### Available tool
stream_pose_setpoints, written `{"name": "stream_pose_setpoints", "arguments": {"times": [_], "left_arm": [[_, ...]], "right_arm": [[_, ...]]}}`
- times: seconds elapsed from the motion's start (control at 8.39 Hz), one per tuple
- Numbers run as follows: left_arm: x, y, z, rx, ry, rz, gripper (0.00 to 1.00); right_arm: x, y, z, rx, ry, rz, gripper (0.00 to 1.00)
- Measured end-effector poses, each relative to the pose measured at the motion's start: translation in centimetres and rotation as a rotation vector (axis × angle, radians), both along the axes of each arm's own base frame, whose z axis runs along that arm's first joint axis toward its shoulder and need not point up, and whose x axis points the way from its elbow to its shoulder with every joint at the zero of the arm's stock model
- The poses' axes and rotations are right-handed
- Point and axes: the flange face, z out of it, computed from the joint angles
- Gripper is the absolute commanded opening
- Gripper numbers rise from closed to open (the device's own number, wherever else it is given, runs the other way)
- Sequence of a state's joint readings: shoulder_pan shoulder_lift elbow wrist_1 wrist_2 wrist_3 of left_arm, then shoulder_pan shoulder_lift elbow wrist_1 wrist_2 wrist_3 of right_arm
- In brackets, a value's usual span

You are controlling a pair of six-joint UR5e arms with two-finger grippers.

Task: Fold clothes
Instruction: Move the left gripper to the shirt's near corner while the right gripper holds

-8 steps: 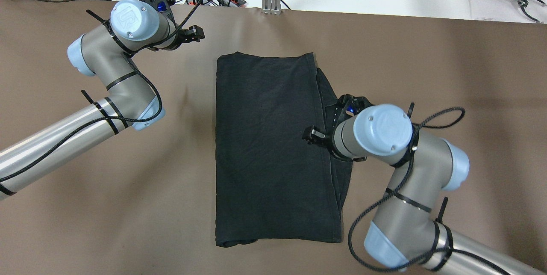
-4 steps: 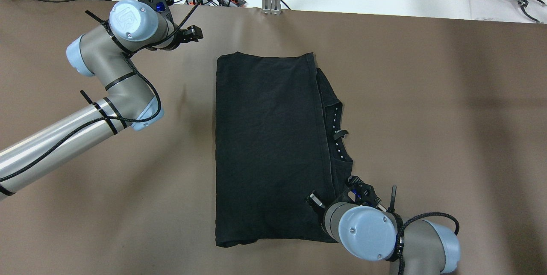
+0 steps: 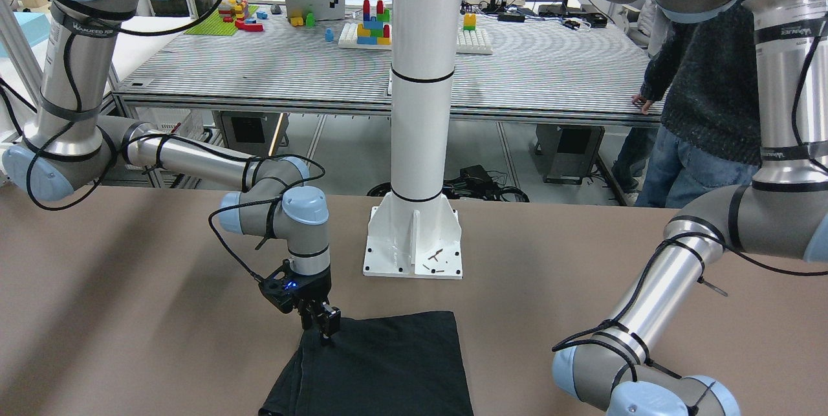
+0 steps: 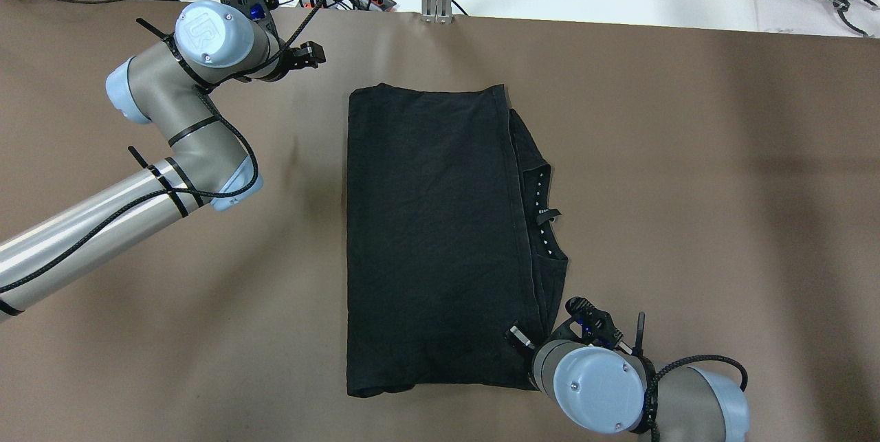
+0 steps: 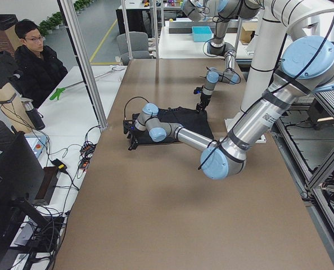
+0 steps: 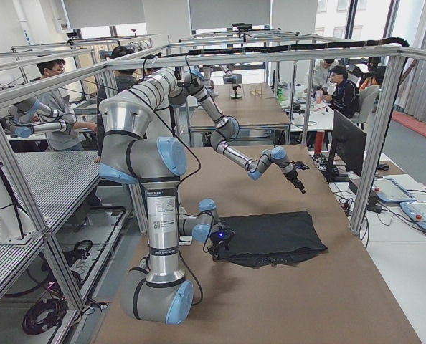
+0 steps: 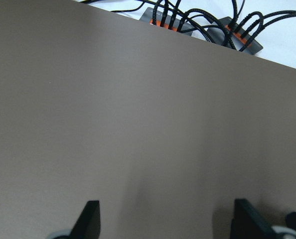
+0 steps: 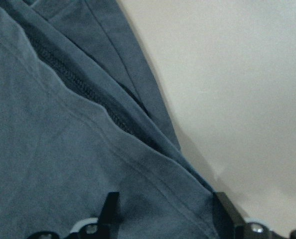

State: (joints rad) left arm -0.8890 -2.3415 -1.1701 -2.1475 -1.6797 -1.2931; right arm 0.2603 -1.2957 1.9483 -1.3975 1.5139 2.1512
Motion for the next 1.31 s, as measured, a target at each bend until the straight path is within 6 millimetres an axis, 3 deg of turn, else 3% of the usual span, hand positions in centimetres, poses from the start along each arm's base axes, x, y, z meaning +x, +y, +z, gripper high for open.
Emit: {"name": "stream_pose_setpoints", "arguments": {"times": [0.36,0.6,1.31], "left_arm": [[0.0,0.0,0.1,0.0,-0.001,0.0,0.94],[0.0,0.0,0.1,-0.001,-0.002,0.001,0.94],[0.0,0.1,0.6,-0.006,-0.005,0.001,0.94]], "right_arm": [[-0.3,0.6,0.5,0.002,0.009,-0.008,0.48],[-0.7,1.3,0.5,0.012,0.013,-0.011,0.04],[-0.4,1.8,-1.1,0.02,-0.019,-0.015,0.0]]}}
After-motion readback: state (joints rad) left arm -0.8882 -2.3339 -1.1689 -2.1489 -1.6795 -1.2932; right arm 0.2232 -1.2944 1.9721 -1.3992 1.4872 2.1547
